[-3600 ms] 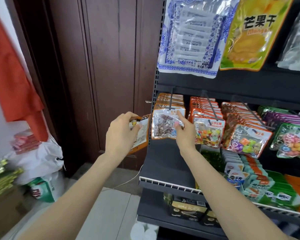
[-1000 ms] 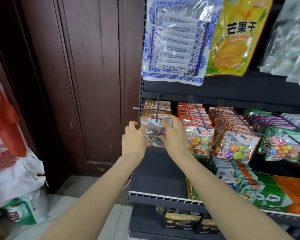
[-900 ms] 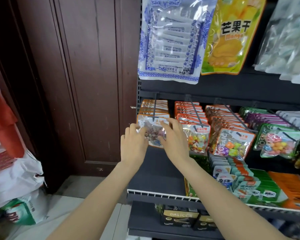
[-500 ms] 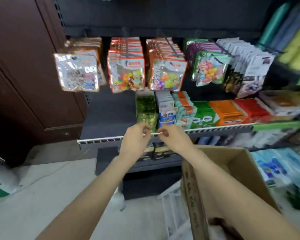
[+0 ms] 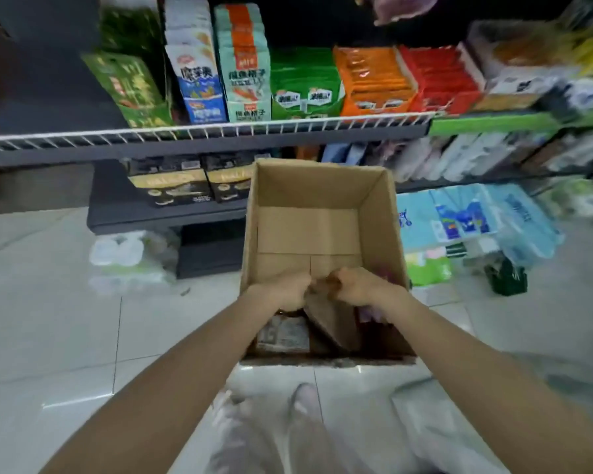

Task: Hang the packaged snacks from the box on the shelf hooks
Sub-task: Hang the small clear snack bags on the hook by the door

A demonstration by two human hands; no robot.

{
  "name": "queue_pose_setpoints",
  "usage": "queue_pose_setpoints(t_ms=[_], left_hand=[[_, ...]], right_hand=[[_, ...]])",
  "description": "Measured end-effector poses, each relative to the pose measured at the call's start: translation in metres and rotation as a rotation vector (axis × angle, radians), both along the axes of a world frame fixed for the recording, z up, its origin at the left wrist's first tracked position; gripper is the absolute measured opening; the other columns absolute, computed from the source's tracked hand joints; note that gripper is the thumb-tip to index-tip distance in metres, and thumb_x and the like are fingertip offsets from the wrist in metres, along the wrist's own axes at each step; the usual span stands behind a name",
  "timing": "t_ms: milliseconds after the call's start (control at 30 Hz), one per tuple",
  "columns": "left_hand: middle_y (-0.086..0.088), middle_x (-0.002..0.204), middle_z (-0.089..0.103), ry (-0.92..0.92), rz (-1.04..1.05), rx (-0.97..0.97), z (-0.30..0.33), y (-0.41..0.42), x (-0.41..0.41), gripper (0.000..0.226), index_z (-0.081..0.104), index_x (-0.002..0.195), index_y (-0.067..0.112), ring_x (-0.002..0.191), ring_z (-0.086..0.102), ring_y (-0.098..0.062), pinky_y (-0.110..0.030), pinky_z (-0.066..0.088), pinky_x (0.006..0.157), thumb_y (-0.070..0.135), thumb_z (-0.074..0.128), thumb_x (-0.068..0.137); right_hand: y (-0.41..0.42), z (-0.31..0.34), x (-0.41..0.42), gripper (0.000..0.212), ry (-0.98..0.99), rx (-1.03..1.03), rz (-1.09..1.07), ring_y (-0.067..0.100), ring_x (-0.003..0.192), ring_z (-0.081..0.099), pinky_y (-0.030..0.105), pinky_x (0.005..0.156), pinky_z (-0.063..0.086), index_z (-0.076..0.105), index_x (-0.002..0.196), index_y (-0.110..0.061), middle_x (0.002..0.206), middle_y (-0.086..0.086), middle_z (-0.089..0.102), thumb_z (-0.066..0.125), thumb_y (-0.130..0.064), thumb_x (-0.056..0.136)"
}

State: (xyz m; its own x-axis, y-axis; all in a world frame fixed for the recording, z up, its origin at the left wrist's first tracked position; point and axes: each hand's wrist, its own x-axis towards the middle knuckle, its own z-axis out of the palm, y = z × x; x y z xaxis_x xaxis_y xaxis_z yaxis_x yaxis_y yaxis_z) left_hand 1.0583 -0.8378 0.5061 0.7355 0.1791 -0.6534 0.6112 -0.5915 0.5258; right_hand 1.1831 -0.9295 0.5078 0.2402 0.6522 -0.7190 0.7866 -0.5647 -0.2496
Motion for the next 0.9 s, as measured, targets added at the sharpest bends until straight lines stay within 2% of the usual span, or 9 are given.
queue_pose_setpoints(t_ms=[67,167,267,333,400,500,633,800,900], left_hand=[[-0.01,0.097,0.066,0.059,-0.018,-0.033,-0.01,-0.008,-0.003,0.015,0.066,0.097,0.005,0.093,0.061,-0.027,-0.034,0.047,0.077,0.012,0.056,0.089],[-0.006,0.092,0.068,0.028,0.177,-0.003,-0.016,-0.01,-0.001,0.015,0.07,0.096,0.009,0.088,0.061,-0.023,-0.032,0.047,0.076,0.018,0.067,0.085],[-0.012,0.084,0.068,-0.043,0.422,0.07,-0.022,-0.005,0.002,0.018,0.068,0.081,0.004,0.081,0.064,-0.026,-0.033,0.048,0.069,0.021,0.066,0.086],[-0.011,0.09,0.066,-0.072,0.571,0.159,-0.027,-0.002,0.002,0.017,0.067,0.087,0.007,0.087,0.062,-0.024,-0.028,0.043,0.073,0.024,0.067,0.086],[-0.012,0.106,0.063,-0.042,0.65,0.217,-0.032,-0.002,0.002,0.033,0.063,0.105,0.005,0.101,0.058,-0.026,-0.027,0.039,0.08,0.028,0.069,0.084],[-0.016,0.125,0.052,0.167,0.413,0.23,-0.037,-0.011,-0.001,0.052,0.052,0.122,0.003,0.112,0.053,-0.029,-0.033,0.044,0.091,0.025,0.074,0.08],[-0.012,0.135,0.036,0.355,0.088,0.394,-0.036,-0.017,-0.001,0.066,0.042,0.133,0.006,0.123,0.042,-0.029,-0.039,0.044,0.096,0.02,0.075,0.078],[-0.016,0.127,0.043,0.38,0.306,0.283,-0.045,-0.018,0.003,0.063,0.029,0.138,0.005,0.111,0.05,-0.03,-0.036,0.045,0.083,0.0,0.062,0.085],[-0.014,0.132,0.036,0.299,0.3,0.339,-0.044,-0.018,0.0,0.06,0.036,0.135,0.001,0.115,0.047,-0.029,-0.034,0.043,0.092,0.002,0.066,0.083]], right_hand=[[-0.005,-0.001,-0.003,0.032,0.132,0.014,0.002,0.028,0.113,0.055,0.027,0.085,0.042,0.059,0.12,-0.006,0.125,0.014,0.059,0.045,-0.021,0.095],[-0.009,-0.008,-0.01,0.032,0.254,0.062,-0.13,0.028,0.108,0.057,0.032,0.089,0.043,0.063,0.112,-0.007,0.119,0.013,0.062,0.04,-0.023,0.097],[-0.013,-0.008,-0.008,0.04,0.361,0.113,-0.323,0.021,0.104,0.056,0.032,0.088,0.042,0.063,0.112,-0.019,0.108,-0.002,0.061,0.039,-0.047,0.096],[-0.013,-0.003,-0.002,0.035,0.335,0.192,-0.271,0.019,0.092,0.058,0.027,0.071,0.042,0.066,0.101,-0.021,0.092,-0.002,0.062,0.046,-0.049,0.093],[-0.013,-0.006,0.005,0.023,0.164,0.245,-0.137,0.027,0.088,0.061,0.029,0.063,0.038,0.067,0.09,-0.015,0.086,0.008,0.065,0.051,-0.031,0.095],[-0.012,-0.013,0.008,0.021,-0.065,0.265,-0.155,0.034,0.097,0.061,0.029,0.068,0.039,0.066,0.103,-0.011,0.101,0.018,0.065,0.048,-0.021,0.094],[-0.015,-0.008,0.007,0.021,-0.206,0.323,-0.194,0.035,0.091,0.062,0.029,0.063,0.039,0.065,0.103,-0.011,0.097,0.017,0.066,0.053,-0.022,0.09],[-0.018,-0.003,0.01,0.023,-0.185,0.32,-0.238,0.035,0.09,0.063,0.028,0.062,0.04,0.065,0.109,-0.012,0.1,0.017,0.067,0.054,-0.018,0.089],[-0.015,-0.003,0.008,0.025,-0.169,0.312,-0.235,0.035,0.091,0.063,0.03,0.064,0.044,0.064,0.111,-0.012,0.103,0.016,0.067,0.055,-0.015,0.088]])
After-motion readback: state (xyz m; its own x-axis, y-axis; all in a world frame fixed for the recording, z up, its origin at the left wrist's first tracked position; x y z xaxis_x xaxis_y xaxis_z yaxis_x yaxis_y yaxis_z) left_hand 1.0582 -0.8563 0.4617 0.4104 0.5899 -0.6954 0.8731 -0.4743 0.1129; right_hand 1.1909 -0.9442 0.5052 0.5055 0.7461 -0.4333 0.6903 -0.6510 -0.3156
